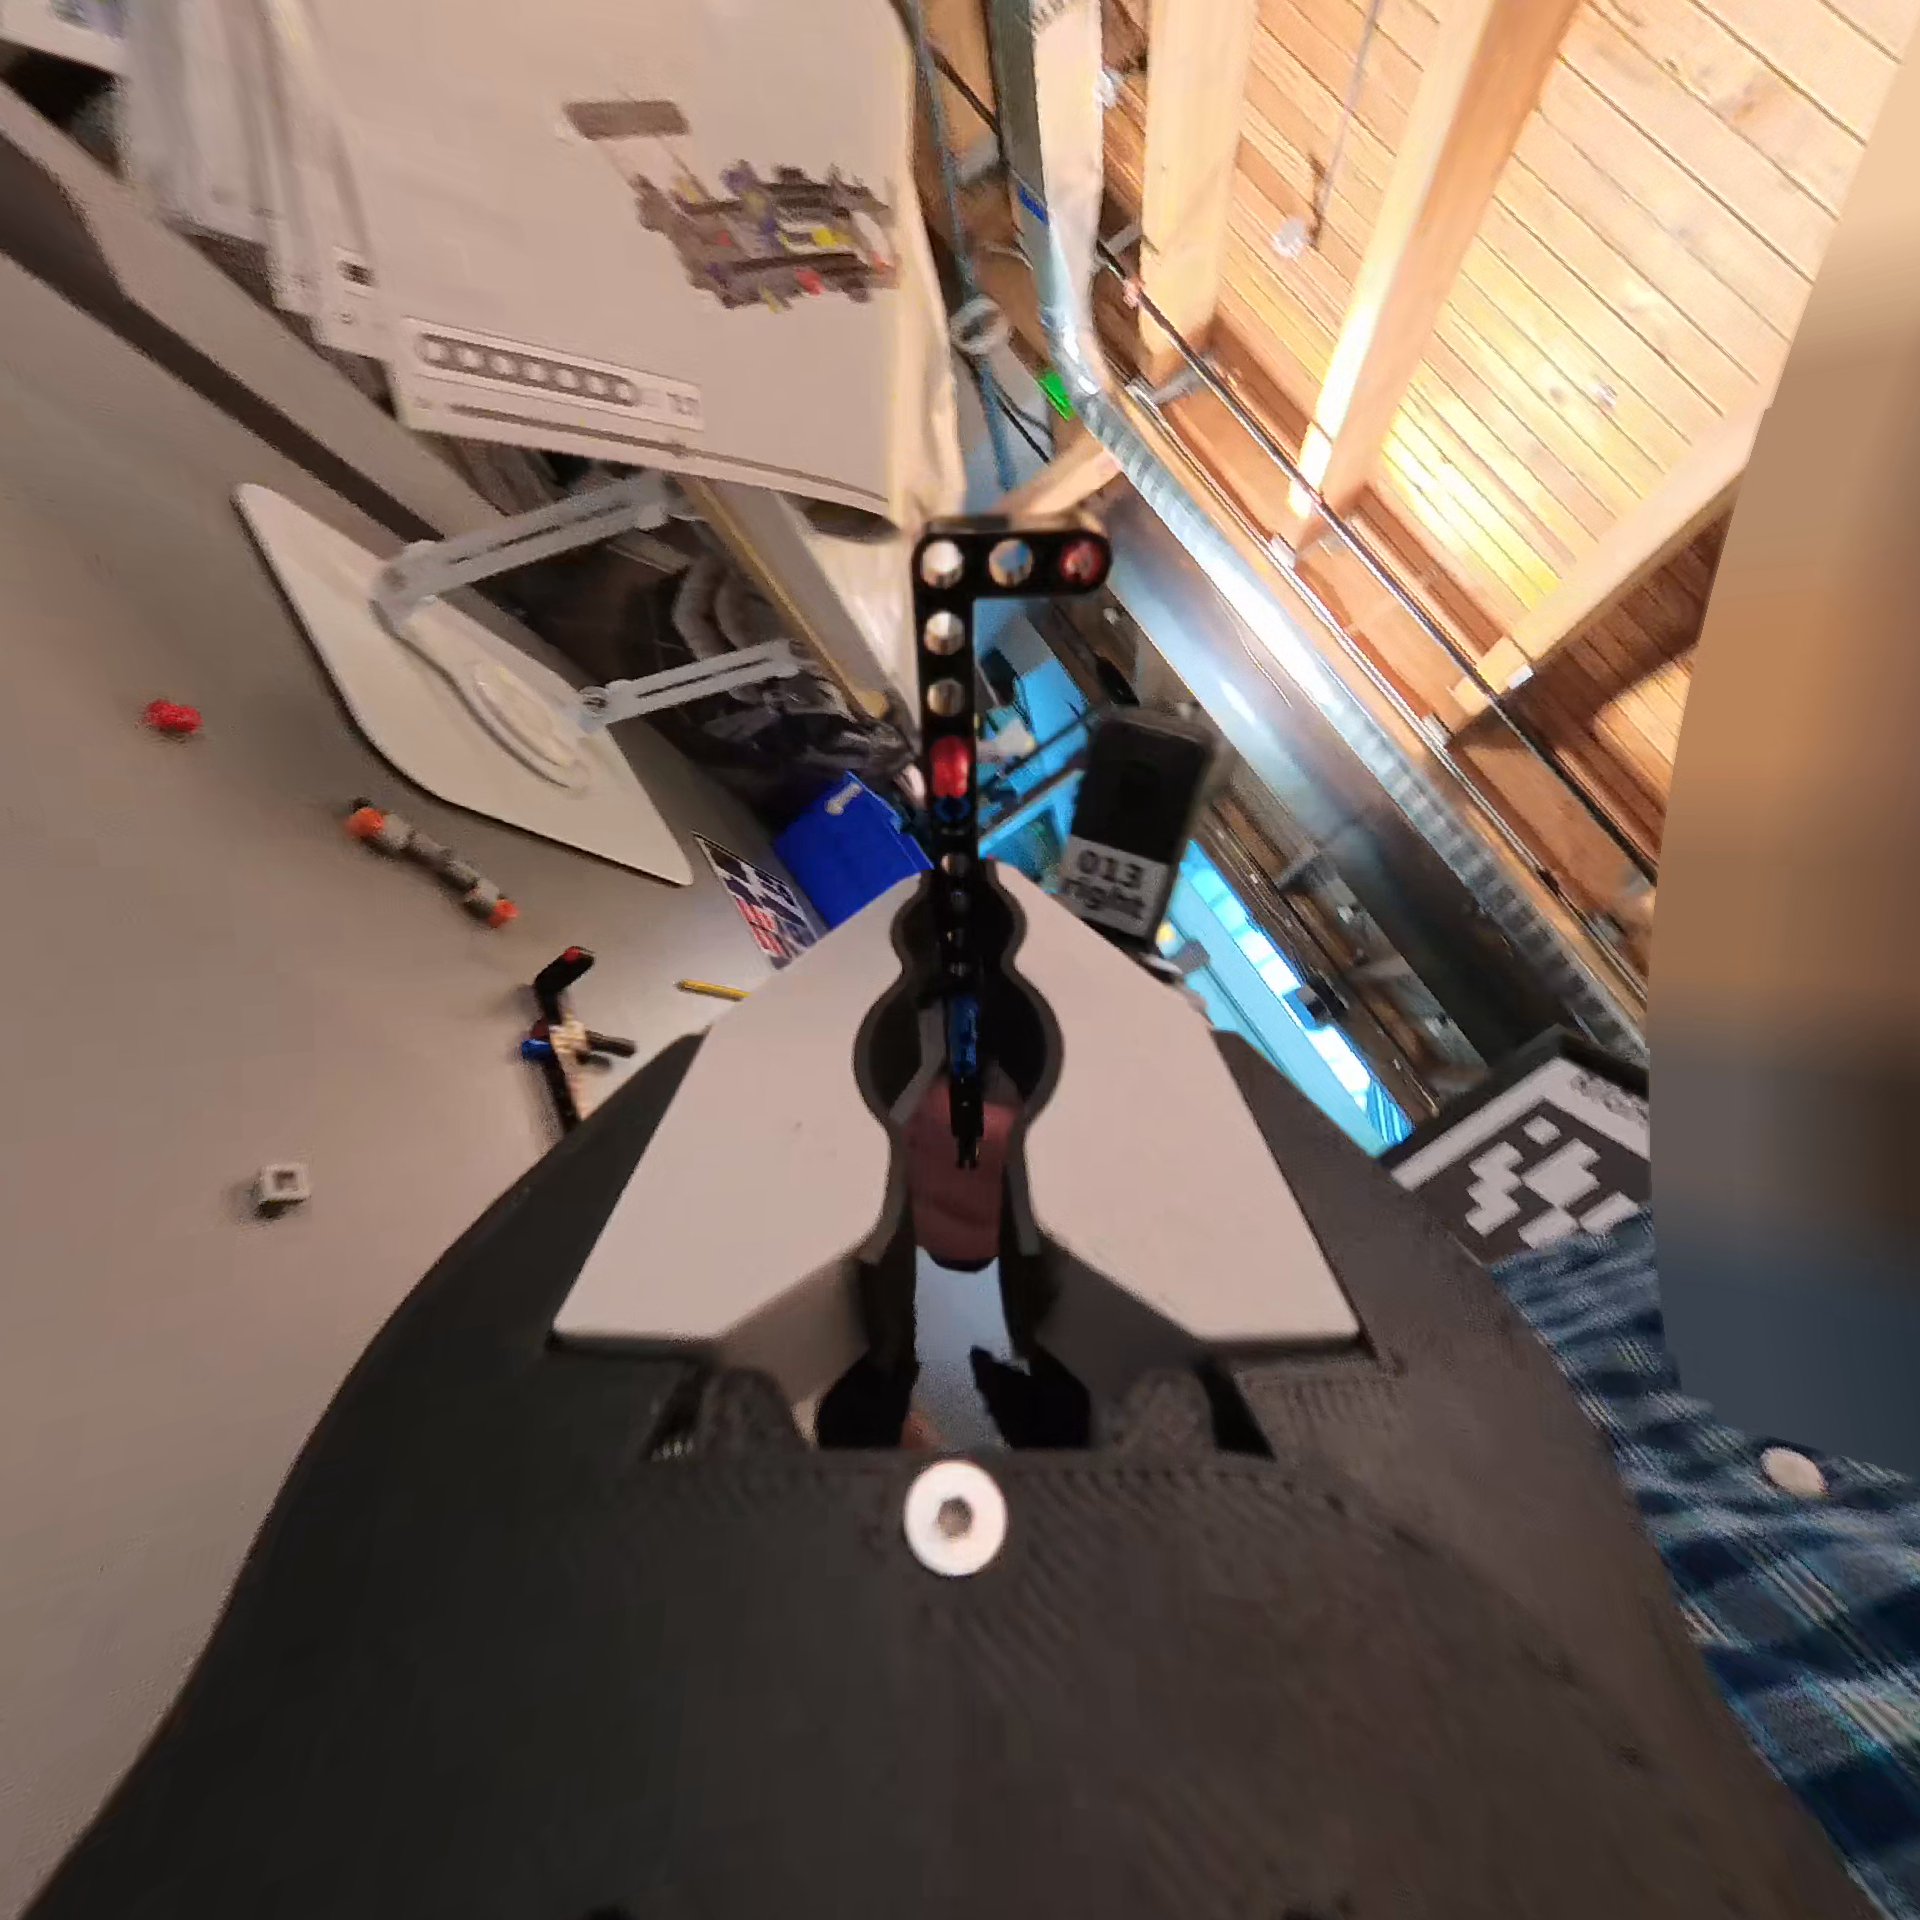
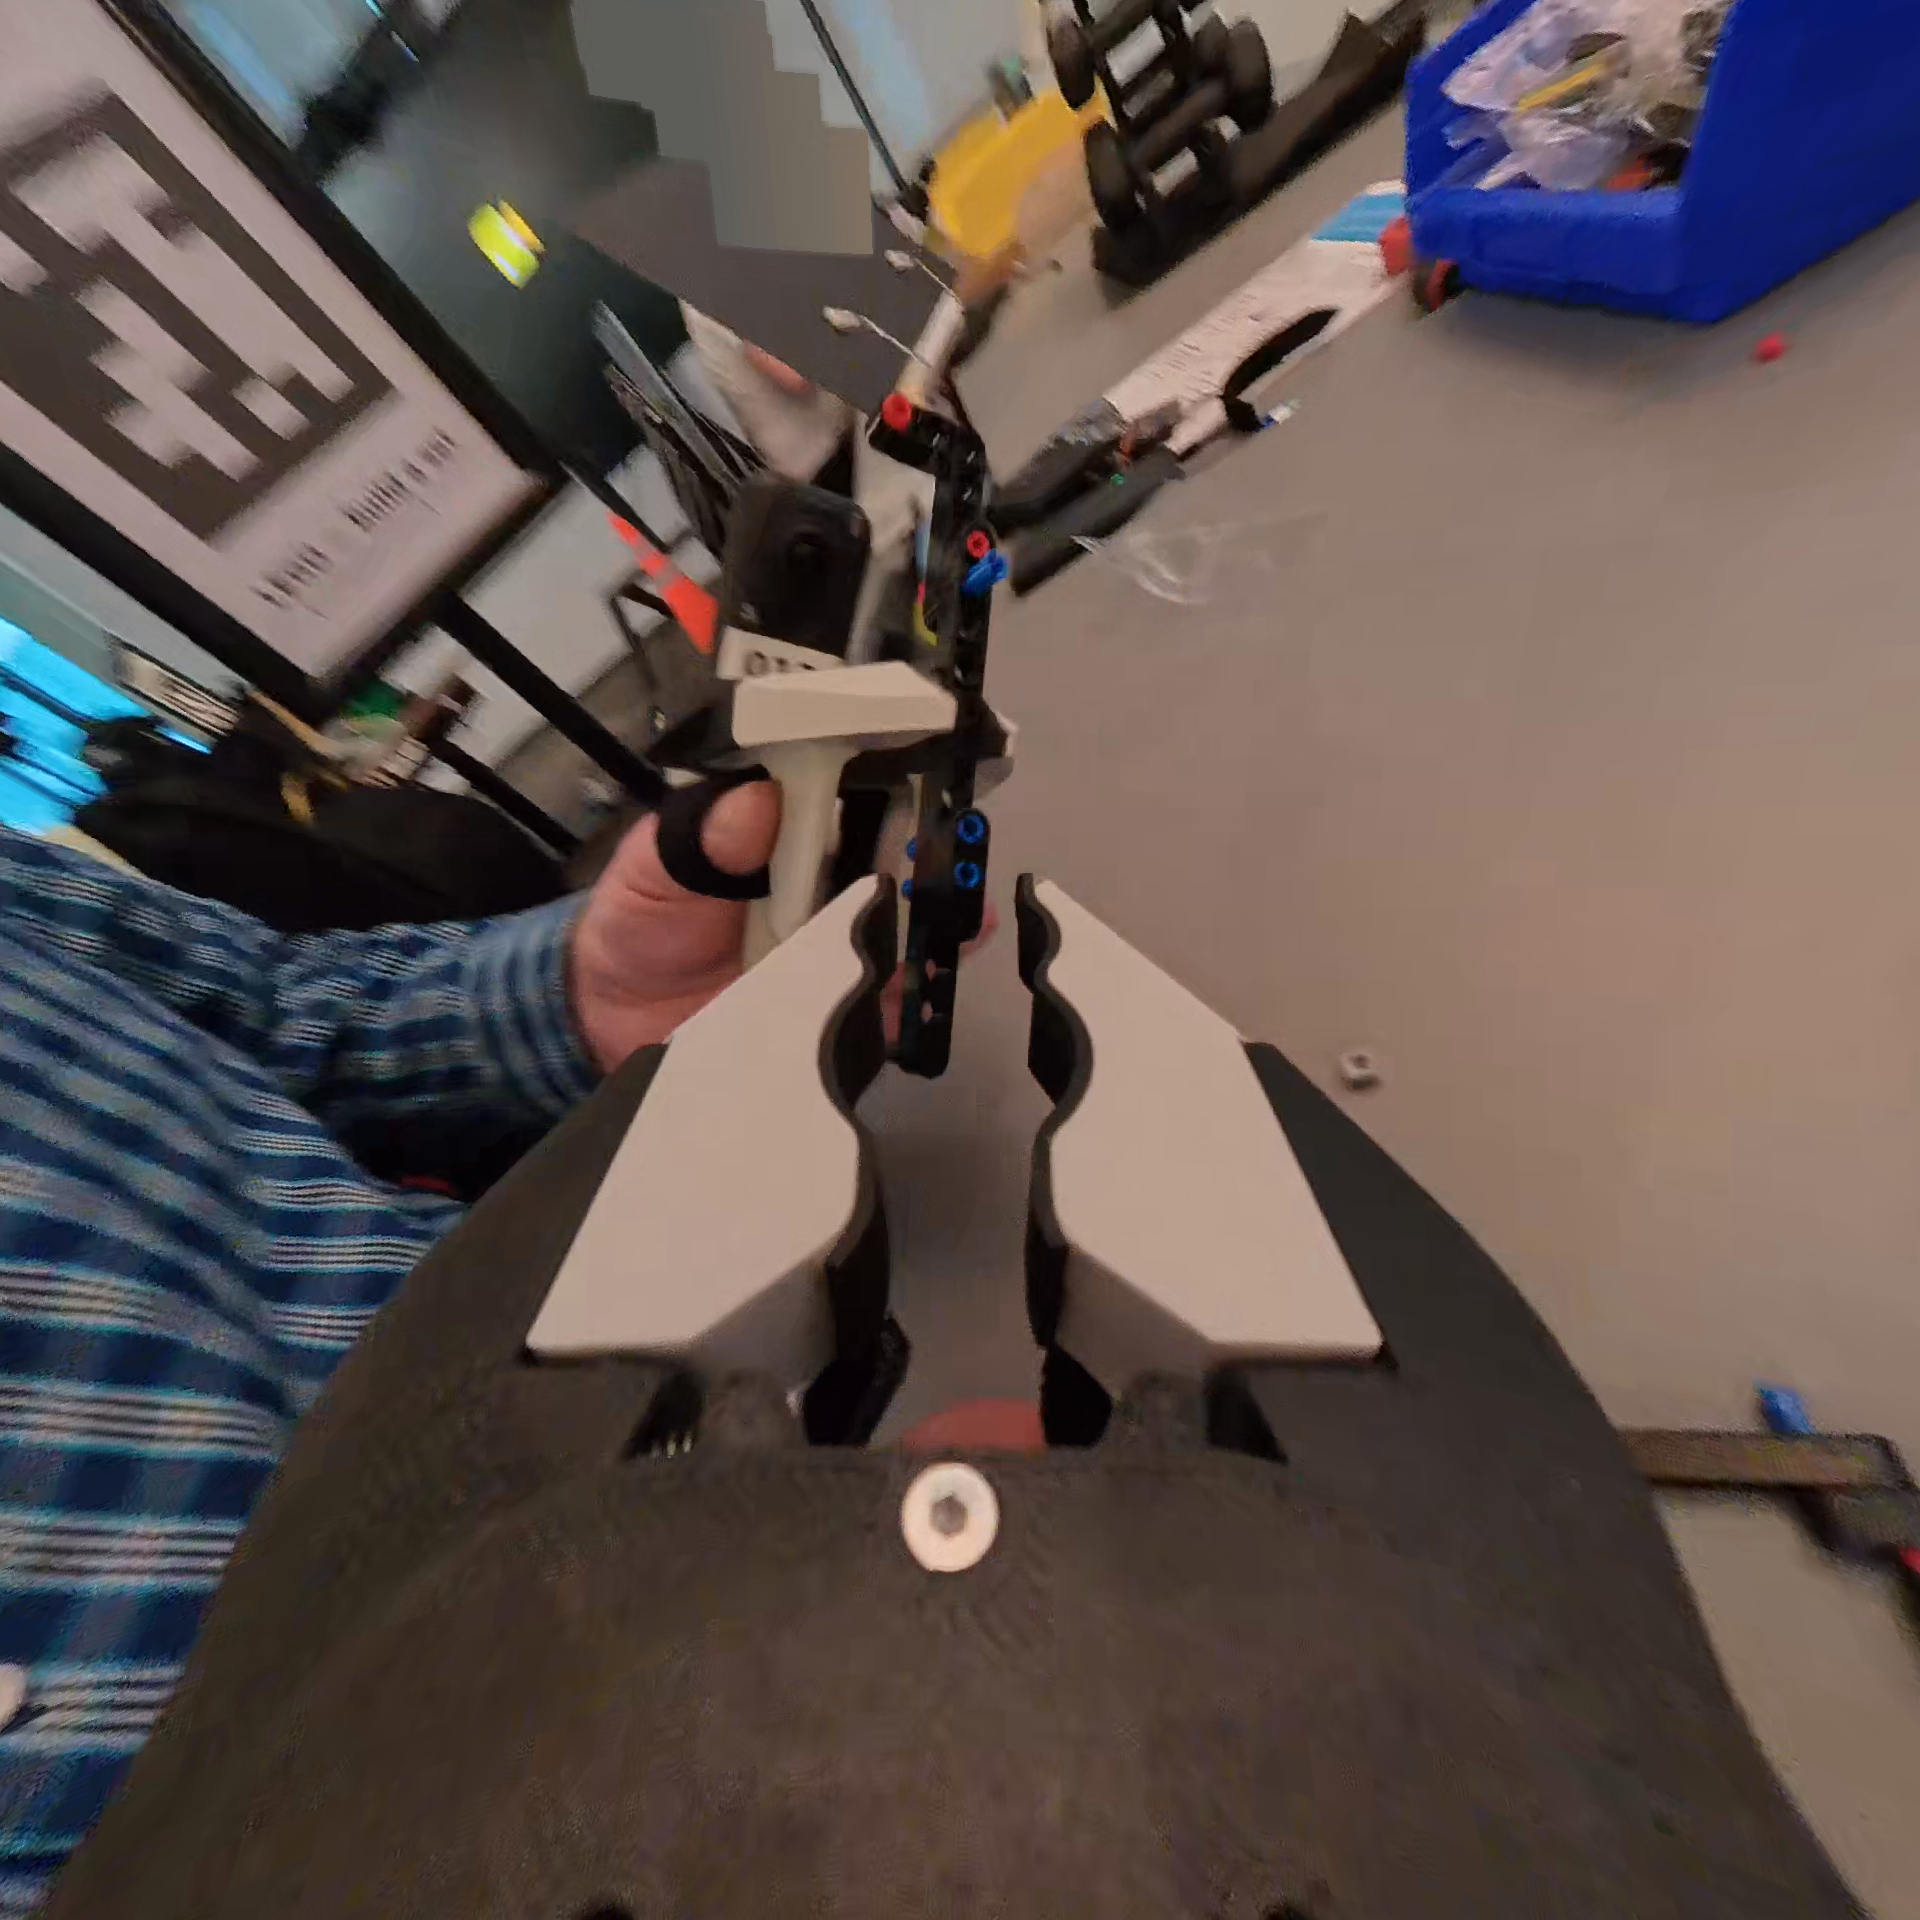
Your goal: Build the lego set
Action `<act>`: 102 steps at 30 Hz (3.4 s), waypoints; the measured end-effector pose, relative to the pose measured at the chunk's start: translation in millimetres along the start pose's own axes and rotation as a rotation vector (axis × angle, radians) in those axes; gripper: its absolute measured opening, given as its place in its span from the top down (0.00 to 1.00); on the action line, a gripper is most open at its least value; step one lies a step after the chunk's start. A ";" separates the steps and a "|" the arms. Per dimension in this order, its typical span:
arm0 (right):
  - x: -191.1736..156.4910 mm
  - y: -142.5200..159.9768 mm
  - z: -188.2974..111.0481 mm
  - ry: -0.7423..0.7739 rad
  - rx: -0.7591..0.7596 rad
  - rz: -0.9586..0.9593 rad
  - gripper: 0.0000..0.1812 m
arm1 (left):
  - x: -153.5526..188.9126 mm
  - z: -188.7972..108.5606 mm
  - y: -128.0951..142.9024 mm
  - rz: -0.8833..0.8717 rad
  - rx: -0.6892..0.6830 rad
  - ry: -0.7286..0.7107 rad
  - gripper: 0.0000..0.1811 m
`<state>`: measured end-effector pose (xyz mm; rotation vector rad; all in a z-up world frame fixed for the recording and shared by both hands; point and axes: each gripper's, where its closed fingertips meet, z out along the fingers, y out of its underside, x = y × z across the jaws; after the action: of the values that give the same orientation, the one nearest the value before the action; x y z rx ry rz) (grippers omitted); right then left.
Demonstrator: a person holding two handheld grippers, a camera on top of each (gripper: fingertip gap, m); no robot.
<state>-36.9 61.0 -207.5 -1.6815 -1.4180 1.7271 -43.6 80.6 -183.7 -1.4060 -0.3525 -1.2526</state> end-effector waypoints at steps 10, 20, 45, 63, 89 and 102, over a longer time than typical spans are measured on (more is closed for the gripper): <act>-15.8 -16.7 -5.1 -0.162 0.109 0.090 0.97 | 16.9 4.9 8.4 0.062 -0.101 0.104 0.97; -21.0 -17.8 -10.4 -0.226 0.165 0.144 0.97 | 23.5 3.1 4.8 0.081 -0.089 0.153 0.97; -18.2 -38.3 -21.4 -0.180 0.459 0.284 0.99 | 28.4 3.6 4.2 0.073 0.006 0.181 0.97; -14.2 -11.8 -19.8 -0.104 0.115 0.031 0.96 | 20.9 4.9 9.7 0.142 -0.110 0.141 0.97; -5.0 -16.8 -20.9 -0.109 0.245 0.230 0.95 | 9.6 12.8 4.8 0.146 -0.124 0.004 0.97; 30.4 7.3 -17.7 0.507 -0.109 -0.460 0.93 | -9.0 12.8 9.1 0.030 -0.040 -0.154 0.97</act>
<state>-25.6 89.3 -226.6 -1.5370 -1.5068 0.9135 -33.7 92.8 -192.8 -1.5415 -0.4122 -1.1352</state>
